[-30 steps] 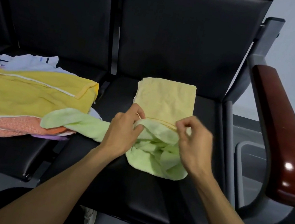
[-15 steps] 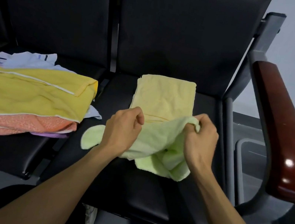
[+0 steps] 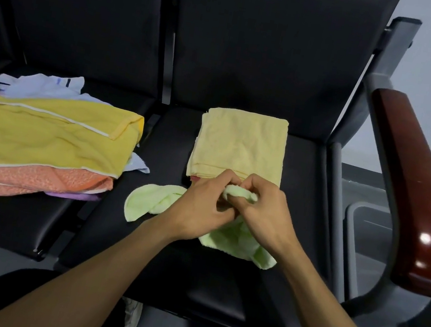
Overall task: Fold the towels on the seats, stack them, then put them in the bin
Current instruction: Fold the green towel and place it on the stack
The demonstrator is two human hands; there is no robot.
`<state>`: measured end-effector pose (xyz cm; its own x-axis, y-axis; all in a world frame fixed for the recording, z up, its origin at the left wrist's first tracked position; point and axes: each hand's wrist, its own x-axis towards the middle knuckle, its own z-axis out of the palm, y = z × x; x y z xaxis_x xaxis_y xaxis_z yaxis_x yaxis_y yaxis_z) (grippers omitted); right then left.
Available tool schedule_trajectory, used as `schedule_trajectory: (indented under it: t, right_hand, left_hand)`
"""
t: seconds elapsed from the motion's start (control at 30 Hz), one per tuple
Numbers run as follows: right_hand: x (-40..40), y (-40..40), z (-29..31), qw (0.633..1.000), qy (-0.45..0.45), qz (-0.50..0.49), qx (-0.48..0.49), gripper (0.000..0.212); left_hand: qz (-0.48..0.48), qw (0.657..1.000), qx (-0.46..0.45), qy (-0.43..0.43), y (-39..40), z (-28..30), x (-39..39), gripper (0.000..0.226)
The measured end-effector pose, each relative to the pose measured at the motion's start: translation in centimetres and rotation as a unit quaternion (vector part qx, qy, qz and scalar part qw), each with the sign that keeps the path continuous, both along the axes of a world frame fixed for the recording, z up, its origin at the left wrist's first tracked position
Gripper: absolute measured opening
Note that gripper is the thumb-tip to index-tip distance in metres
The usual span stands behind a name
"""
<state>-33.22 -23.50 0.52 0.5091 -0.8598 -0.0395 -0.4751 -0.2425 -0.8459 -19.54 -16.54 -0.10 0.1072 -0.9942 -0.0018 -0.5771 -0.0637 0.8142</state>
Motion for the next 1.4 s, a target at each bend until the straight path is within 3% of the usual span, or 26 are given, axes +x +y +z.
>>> schedule_trajectory:
  t: [0.17, 0.27, 0.37, 0.43, 0.47, 0.53, 0.6, 0.67, 0.73, 0.8, 0.93, 1.07, 1.23, 1.33, 1.4]
  right_hand:
    - [0.0, -0.2, -0.1, 0.999, -0.009, 0.015, -0.047, 0.024]
    - [0.2, 0.2, -0.1, 0.997, -0.015, 0.026, -0.071, 0.031]
    - [-0.3, -0.1, 0.7, 0.986, -0.103, -0.098, -0.089, 0.038]
    - [-0.9, -1.0, 1.2, 0.971, -0.138, -0.179, -0.078, 0.04]
    - [-1.3, -1.6, 1.1, 0.974, -0.107, -0.185, -0.075, 0.036]
    - [-1.9, -2.2, 0.3, 0.986, 0.037, -0.141, -0.078, 0.019]
    - [-1.9, -1.6, -0.1, 0.985, 0.133, -0.062, -0.086, 0.046]
    - [-1.3, -0.9, -0.5, 0.989, 0.106, 0.004, -0.103, 0.062]
    - [-0.6, -0.4, -0.7, 0.992, 0.067, 0.042, -0.099, 0.037]
    - [-0.4, -0.6, -0.8, 0.994, 0.048, -0.005, -0.096, 0.011]
    - [-1.2, -1.7, -0.1, 0.988, 0.013, -0.12, -0.098, 0.022]
    - [-1.3, -1.7, -0.8, 0.992, 0.098, -0.064, -0.053, 0.02]
    - [-1.4, -1.8, -0.8, 0.992, 0.114, -0.042, -0.041, 0.035]
    - [-1.5, -1.9, -0.9, 0.996, 0.069, -0.046, 0.014, 0.03]
    - [-1.2, -1.6, -0.8, 0.995, -0.011, -0.044, 0.086, 0.023]
  left_hand:
    - [0.061, 0.998, -0.027, -0.015, -0.3, 0.1, 0.1, 0.023]
    - [0.137, 0.987, -0.041, -0.066, -0.6, -0.5, 0.6, 0.022]
    - [0.212, 0.966, -0.022, -0.148, -0.8, -0.8, 1.7, 0.018]
    - [0.25, 0.956, -0.037, -0.148, -0.8, -0.7, 2.2, 0.019]
    - [0.261, 0.955, -0.05, -0.131, -0.9, -0.7, 2.4, 0.02]
    - [0.246, 0.963, -0.074, -0.082, -0.8, -0.7, 2.4, 0.017]
    - [0.188, 0.977, -0.084, -0.049, -0.7, -0.5, 1.8, 0.011]
    - [0.137, 0.987, -0.08, -0.031, -0.6, -0.3, 1.2, 0.003]
    - [0.124, 0.989, -0.079, -0.023, -0.7, -0.3, 1.0, 0.004]
    - [0.146, 0.986, -0.08, -0.018, -0.8, -0.5, 1.2, 0.005]
    - [0.201, 0.976, -0.081, -0.035, -0.9, -0.4, 1.8, 0.007]
    - [0.228, 0.972, -0.058, -0.03, -0.9, -0.3, 2.1, 0.007]
    - [0.237, 0.969, -0.066, -0.036, -1.0, -0.2, 2.2, 0.007]
    - [0.229, 0.973, -0.033, 0.005, -1.0, -0.4, 2.3, 0.017]
    - [0.226, 0.973, -0.013, 0.037, -1.0, -0.4, 2.1, 0.018]
